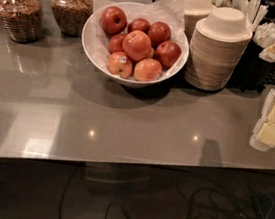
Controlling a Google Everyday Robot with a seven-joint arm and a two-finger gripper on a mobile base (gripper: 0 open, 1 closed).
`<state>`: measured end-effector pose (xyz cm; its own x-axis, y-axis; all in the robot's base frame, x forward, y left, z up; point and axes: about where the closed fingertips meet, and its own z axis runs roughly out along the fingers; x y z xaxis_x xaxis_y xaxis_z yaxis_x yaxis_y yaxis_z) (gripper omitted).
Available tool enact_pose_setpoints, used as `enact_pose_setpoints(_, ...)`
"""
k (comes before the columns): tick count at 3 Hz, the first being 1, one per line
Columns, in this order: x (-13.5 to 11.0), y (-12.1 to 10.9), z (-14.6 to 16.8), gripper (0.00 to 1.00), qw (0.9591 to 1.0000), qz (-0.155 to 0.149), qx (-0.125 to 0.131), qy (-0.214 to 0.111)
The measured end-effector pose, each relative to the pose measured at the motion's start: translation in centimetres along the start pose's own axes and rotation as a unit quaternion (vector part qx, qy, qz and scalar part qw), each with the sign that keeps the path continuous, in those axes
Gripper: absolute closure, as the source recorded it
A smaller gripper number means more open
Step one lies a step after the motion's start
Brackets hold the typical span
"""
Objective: Pick apple from white bowl
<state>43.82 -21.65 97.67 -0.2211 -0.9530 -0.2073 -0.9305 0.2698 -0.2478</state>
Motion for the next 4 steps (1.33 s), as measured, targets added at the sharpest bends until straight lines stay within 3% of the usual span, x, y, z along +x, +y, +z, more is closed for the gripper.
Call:
enact_pose_setpoints(1, 0.0, 0.0, 0.0, 0.00, 1.0000, 0.000, 0.000, 0.000)
enact_pose_setpoints(2, -1.1, -0.7, 0.5, 0.00, 0.9995, -0.007, 0.016, -0.025)
enact_pose_setpoints(3, -4.0, -2.8, 1.9, 0.00, 0.9959, -0.010, 0.046, -0.077)
enact_pose_setpoints(4, -8.9, -6.2, 2.1, 0.00, 0.9847, -0.007, 0.091, -0.149)
